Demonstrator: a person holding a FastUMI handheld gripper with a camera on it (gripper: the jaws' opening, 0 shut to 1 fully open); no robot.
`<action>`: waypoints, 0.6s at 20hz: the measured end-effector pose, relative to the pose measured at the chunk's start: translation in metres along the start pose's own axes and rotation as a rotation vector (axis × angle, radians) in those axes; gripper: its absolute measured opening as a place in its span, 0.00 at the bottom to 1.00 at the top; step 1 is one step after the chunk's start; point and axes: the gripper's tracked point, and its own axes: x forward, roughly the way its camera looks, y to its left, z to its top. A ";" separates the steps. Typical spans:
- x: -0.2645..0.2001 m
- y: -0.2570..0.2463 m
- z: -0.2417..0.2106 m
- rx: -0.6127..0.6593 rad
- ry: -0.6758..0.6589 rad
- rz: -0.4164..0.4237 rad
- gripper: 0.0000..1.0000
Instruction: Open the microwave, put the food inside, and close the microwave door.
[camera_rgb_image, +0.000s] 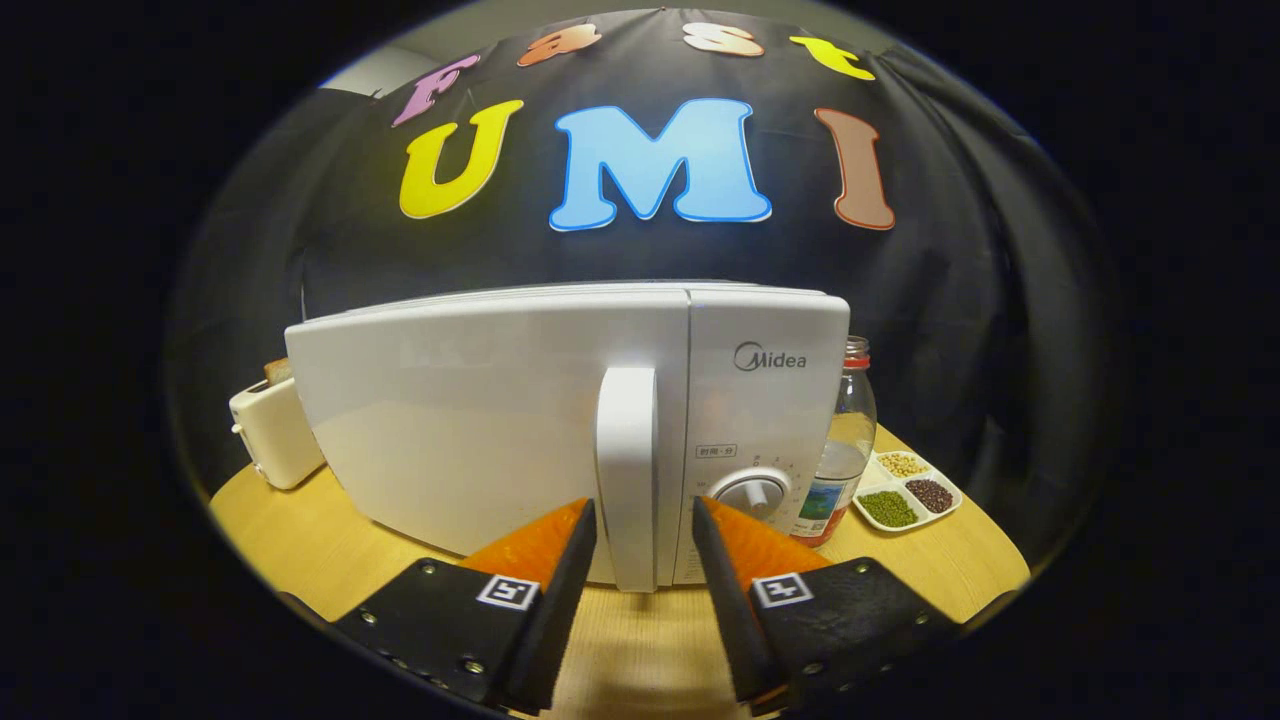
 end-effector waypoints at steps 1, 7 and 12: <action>0.001 0.003 -0.002 0.006 0.007 0.007 0.56; 0.007 0.006 -0.003 0.000 0.022 0.003 0.32; 0.004 0.008 -0.002 0.019 0.042 0.025 0.23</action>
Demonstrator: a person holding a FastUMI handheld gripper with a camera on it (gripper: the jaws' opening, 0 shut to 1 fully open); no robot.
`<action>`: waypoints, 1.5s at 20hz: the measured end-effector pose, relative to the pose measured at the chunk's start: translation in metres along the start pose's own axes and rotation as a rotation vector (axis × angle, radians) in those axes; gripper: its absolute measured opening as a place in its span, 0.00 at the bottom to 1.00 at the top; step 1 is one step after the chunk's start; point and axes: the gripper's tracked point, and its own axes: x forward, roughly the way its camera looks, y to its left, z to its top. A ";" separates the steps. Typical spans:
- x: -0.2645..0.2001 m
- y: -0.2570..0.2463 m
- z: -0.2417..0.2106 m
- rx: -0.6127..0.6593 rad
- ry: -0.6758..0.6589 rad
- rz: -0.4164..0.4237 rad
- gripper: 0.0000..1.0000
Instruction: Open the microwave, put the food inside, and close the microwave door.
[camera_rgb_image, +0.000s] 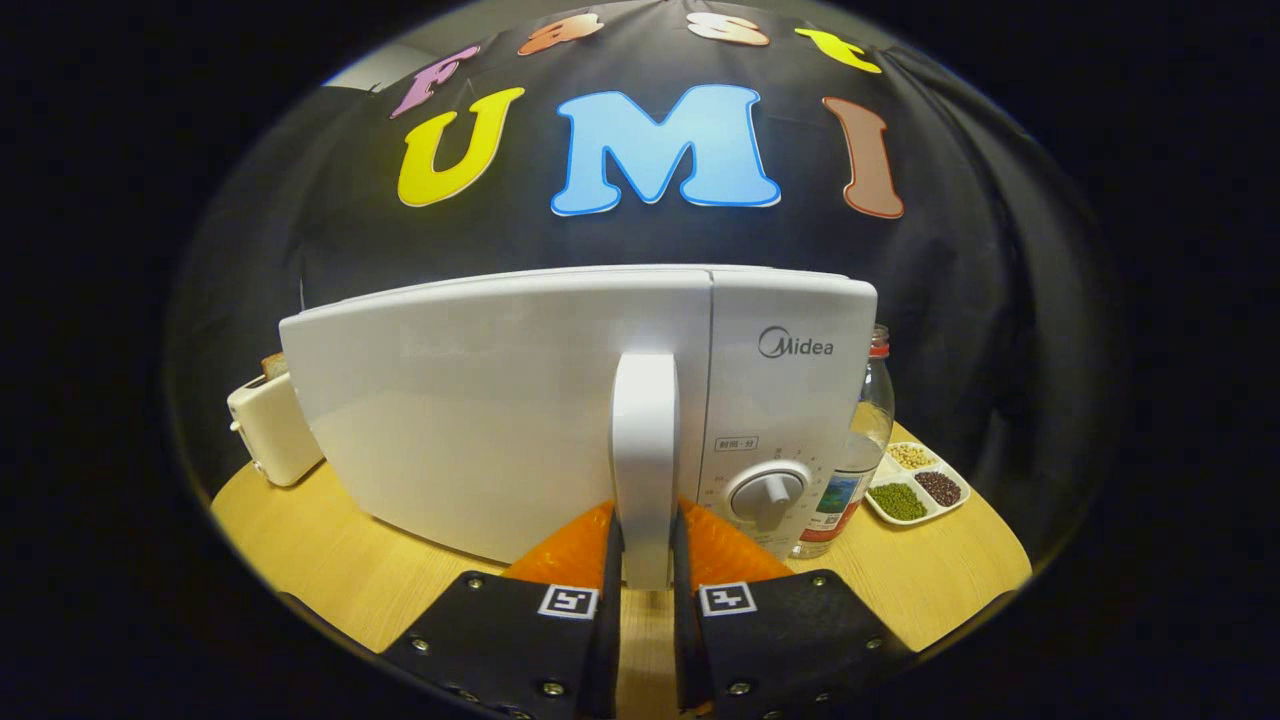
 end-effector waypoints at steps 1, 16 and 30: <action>0.003 -0.001 -0.002 -0.007 0.007 0.010 0.14; -0.002 -0.001 -0.002 -0.042 0.026 0.029 0.14; -0.095 0.043 -0.038 -0.054 0.055 0.107 0.15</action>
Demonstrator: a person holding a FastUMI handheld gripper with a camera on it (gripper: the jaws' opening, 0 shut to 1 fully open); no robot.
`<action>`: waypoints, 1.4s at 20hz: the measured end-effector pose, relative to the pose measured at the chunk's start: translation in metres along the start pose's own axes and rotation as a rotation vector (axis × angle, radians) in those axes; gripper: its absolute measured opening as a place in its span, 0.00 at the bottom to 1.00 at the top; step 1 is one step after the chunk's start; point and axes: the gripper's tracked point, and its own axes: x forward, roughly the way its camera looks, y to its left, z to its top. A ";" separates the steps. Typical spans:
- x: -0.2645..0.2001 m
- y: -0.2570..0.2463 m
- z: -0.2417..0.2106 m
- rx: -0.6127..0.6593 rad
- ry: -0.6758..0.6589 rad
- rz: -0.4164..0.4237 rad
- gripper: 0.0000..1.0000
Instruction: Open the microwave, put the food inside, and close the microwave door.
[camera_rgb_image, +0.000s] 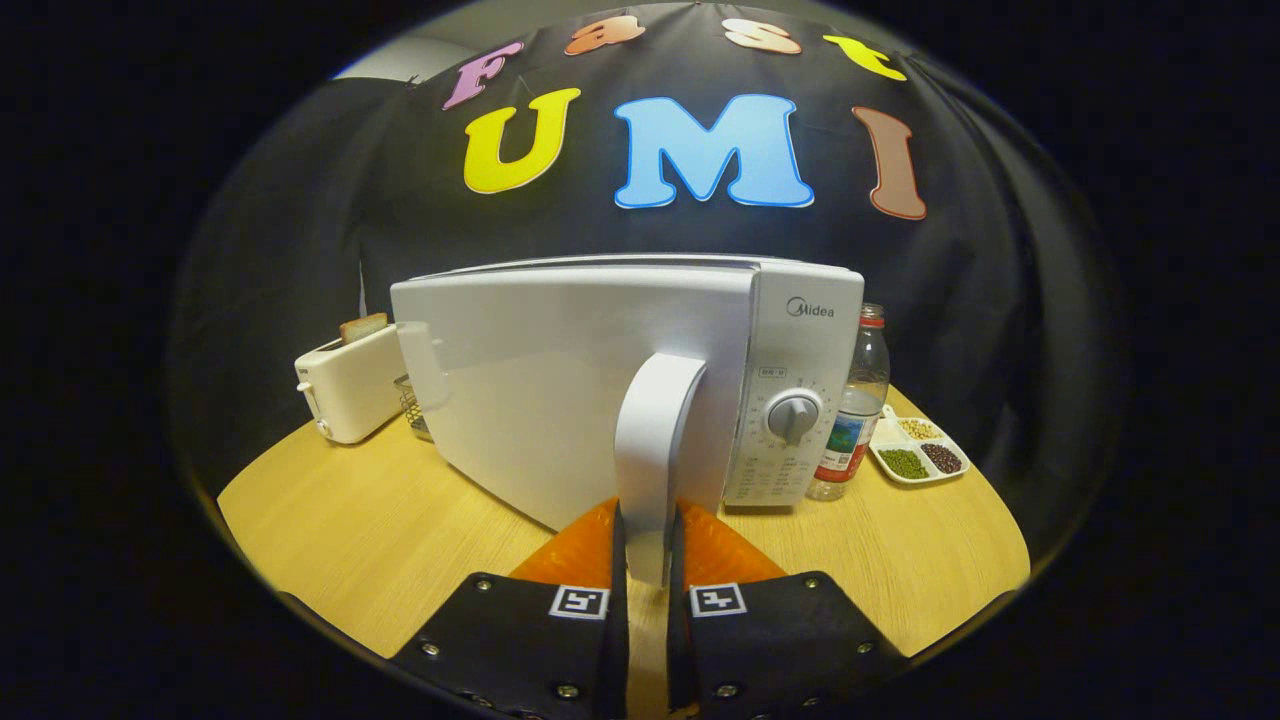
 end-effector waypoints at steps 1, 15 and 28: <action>-0.007 0.008 -0.004 0.002 0.008 0.009 0.20; -0.079 0.090 -0.043 -0.042 0.069 0.061 0.23; -0.119 0.193 -0.064 -0.067 0.071 0.138 0.23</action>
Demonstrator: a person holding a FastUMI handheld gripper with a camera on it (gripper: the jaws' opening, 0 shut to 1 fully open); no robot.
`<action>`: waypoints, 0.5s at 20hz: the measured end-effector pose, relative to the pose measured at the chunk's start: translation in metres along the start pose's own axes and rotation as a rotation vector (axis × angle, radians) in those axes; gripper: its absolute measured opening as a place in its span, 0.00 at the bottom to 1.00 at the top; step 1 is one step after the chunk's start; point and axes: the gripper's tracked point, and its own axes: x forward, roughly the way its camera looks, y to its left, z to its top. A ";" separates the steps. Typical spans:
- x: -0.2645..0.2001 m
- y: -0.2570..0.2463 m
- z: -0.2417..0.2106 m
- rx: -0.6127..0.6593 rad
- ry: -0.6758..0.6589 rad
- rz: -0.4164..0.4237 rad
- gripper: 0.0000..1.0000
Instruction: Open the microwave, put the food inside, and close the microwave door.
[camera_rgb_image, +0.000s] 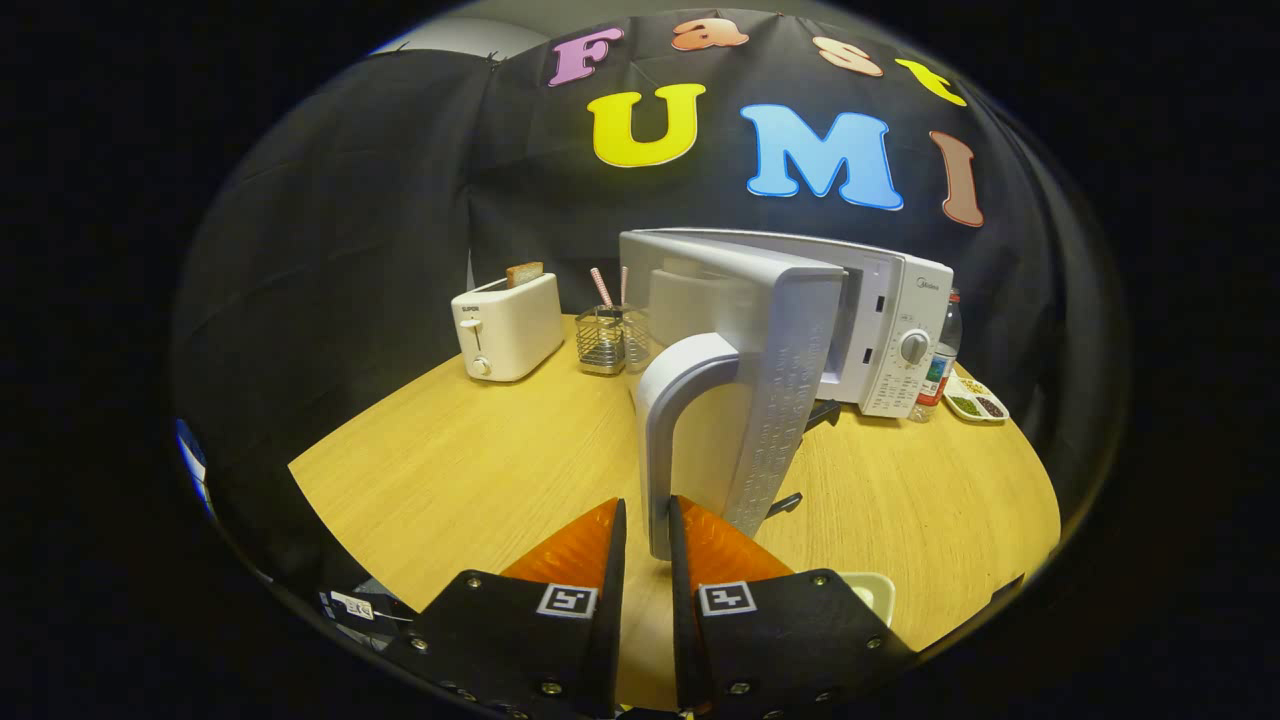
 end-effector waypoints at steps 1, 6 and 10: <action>0.000 0.008 0.000 0.003 -0.001 0.002 0.23; 0.002 0.050 0.000 -0.005 -0.011 0.030 0.23; 0.008 0.082 0.001 -0.009 -0.021 0.067 0.23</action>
